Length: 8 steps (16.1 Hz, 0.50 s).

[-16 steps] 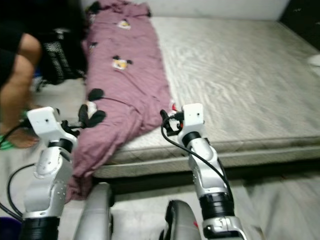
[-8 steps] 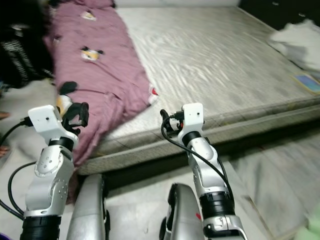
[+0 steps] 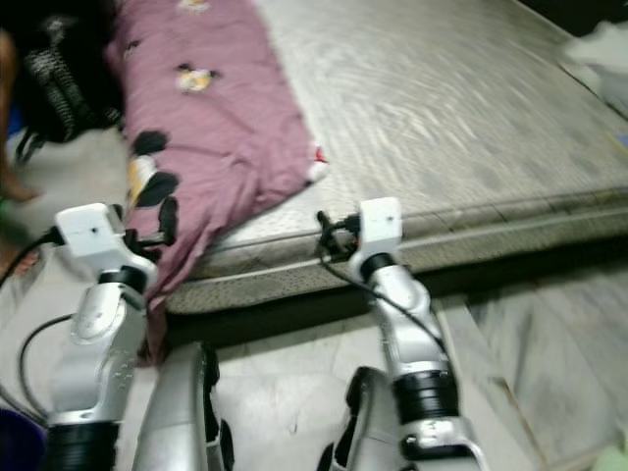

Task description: Clean up the room

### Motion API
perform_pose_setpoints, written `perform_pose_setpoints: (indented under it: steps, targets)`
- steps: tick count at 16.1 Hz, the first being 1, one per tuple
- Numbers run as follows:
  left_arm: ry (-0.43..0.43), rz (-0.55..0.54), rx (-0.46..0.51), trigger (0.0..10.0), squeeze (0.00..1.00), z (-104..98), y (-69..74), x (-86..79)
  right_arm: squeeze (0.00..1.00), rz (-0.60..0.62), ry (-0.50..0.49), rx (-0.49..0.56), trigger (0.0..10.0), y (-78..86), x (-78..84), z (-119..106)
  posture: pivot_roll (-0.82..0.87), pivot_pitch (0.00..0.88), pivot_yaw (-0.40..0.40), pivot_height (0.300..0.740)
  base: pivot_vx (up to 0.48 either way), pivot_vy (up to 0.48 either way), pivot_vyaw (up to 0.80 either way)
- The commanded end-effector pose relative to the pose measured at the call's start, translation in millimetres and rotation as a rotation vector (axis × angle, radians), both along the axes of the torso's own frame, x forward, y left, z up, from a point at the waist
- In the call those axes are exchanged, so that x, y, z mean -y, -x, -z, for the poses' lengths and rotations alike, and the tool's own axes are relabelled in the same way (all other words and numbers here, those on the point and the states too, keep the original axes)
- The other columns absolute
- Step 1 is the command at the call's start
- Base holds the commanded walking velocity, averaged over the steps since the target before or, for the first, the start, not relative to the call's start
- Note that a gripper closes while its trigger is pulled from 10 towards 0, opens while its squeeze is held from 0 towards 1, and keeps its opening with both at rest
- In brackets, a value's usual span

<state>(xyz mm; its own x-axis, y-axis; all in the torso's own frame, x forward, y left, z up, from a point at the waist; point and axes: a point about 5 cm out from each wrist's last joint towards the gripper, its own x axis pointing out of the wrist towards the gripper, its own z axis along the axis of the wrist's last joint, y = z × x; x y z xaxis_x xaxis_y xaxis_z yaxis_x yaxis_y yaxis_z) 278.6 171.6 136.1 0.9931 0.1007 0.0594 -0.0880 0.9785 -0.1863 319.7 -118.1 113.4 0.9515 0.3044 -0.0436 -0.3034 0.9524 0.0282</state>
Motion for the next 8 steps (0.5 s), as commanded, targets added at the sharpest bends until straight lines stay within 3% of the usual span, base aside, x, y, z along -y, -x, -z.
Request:
perform_pose_setpoints:
  steps: [1, 7, 8]
  targets:
    - [0.006, 0.03, 0.025, 10.0, 0.0, -5.3, -1.3, 7.4, 0.0, 0.016, 0.01, -0.002, 10.0, -1.7, 8.6, -0.4, 0.05, 0.065, -0.071, 0.55, 0.334, 0.0, 0.0]
    - [0.012, 0.046, 0.018, 10.0, 0.0, -3.7, -0.8, 8.2, 0.0, 0.004, 0.019, 0.002, 10.0, -1.0, 7.0, 0.6, 0.05, 0.062, -0.069, 0.55, 0.458, 0.0, 0.0]
    - [0.013, 0.047, 0.015, 10.0, 0.0, -3.4, -0.7, 8.5, 0.0, -0.001, 0.02, 0.005, 10.0, -0.8, 6.7, 0.5, 0.05, 0.061, -0.069, 0.55, 0.48, 0.0, 0.54]
